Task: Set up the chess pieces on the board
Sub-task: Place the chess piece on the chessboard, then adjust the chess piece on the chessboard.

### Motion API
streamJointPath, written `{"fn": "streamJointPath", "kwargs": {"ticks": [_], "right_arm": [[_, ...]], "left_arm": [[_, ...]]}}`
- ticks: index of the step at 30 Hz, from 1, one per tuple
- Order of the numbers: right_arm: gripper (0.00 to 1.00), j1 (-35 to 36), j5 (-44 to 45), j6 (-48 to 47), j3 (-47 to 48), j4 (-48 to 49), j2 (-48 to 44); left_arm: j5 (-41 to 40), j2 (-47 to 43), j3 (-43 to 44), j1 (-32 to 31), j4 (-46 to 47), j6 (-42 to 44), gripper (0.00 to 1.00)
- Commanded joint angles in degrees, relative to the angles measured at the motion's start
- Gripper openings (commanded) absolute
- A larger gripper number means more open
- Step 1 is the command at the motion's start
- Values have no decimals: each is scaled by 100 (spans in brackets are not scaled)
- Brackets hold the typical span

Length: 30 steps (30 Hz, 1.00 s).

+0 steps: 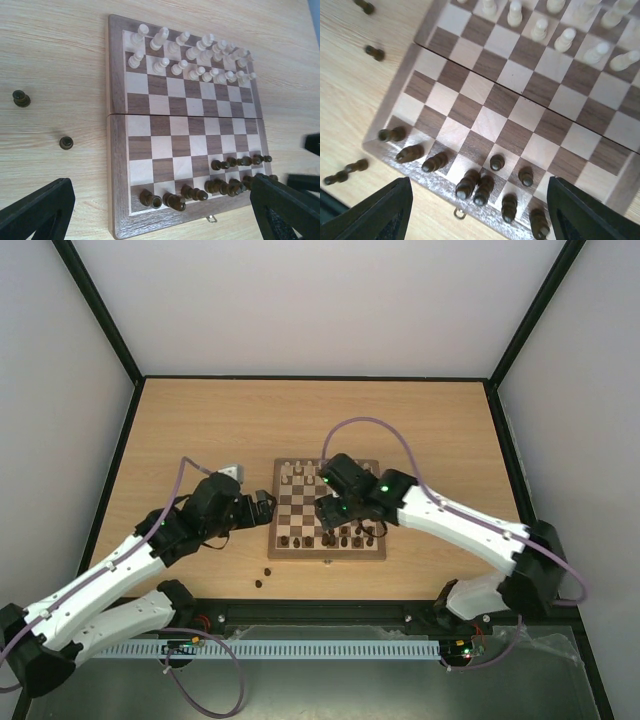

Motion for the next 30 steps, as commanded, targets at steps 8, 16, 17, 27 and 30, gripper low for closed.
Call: {"fn": "streamJointPath", "kwargs": {"ticks": [8,16,17,27,30], "right_arm": [[75,-21,-66,-170,-508,-107,-1073],[75,-25,-151,-167,-754,-1,-1429],[74,-22,-178,-170,-781,25,-1455],[46,45,-666,-223,-690,-81,-807],[46,79,-543,-75,-661,-203,-677]], "left_arm": [[-418,701,7,83,-5,-320,99],[-546,1355,-22,294,11,-336,99],[-529,1433,-14,309,18,-330,99],[-377,1208,-119,312,54,-364,99],[-362,909,-157,312,-2,-365,99]]}}
